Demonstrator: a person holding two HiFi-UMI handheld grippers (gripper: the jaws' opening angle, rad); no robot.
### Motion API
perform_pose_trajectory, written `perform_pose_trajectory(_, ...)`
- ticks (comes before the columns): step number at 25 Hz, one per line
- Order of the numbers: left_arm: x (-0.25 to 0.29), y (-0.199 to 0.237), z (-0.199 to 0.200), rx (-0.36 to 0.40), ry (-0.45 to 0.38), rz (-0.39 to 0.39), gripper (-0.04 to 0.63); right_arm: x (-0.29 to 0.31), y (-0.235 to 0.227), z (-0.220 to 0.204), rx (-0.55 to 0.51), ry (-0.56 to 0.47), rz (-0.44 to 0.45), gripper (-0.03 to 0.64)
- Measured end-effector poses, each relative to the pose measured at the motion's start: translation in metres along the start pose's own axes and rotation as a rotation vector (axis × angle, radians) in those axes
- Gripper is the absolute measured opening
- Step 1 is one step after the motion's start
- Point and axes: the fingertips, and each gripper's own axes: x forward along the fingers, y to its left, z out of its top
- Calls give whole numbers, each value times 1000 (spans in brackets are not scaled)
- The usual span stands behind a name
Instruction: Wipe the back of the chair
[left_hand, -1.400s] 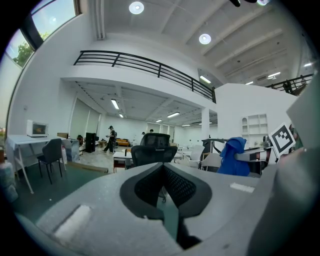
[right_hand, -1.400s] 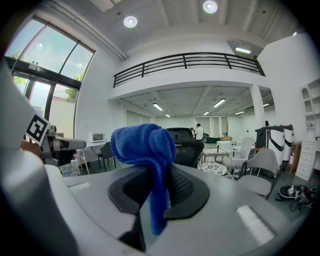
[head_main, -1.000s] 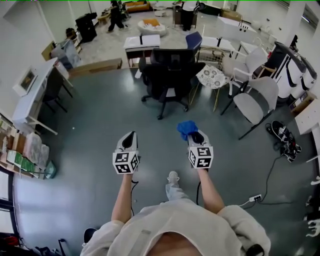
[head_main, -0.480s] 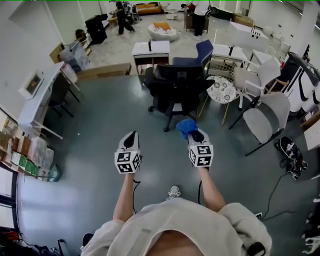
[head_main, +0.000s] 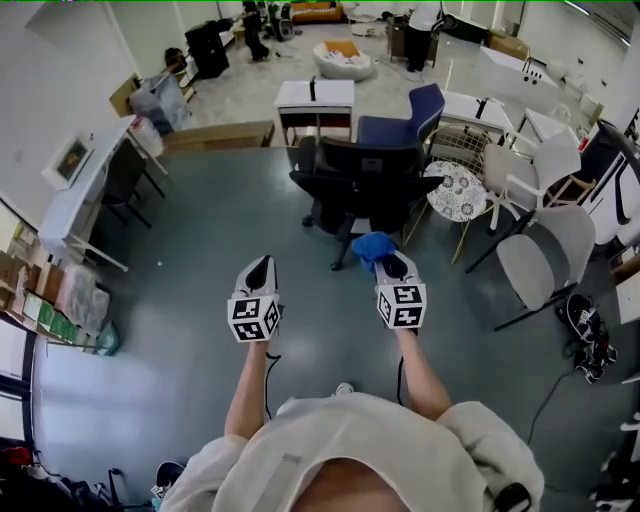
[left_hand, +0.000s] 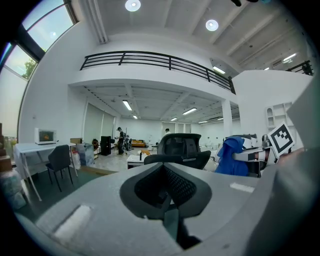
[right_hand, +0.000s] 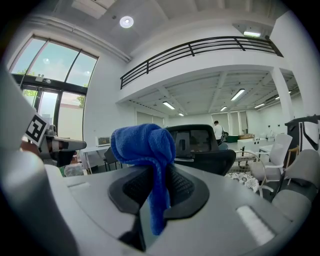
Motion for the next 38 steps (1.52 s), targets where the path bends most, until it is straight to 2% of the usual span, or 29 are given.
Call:
perform_pose_trajectory(13, 57, 11, -31, -30, 60, -40, 5, 45, -13, -26, 25, 58, -26, 66)
perform_pose_trajectory(26, 178, 64, -49, -52, 84, -165, 5, 136, -31, -46, 40, 121, -154, 67)
perform_pose_trajectory(34, 245, 84, -99, -68, 127, -240, 5, 194, -40, -86, 37, 158, -212, 67)
perform_pose_trajectory(38, 260, 88, -128, -74, 132, -242, 5, 206, -46, -108, 43, 148, -214, 69)
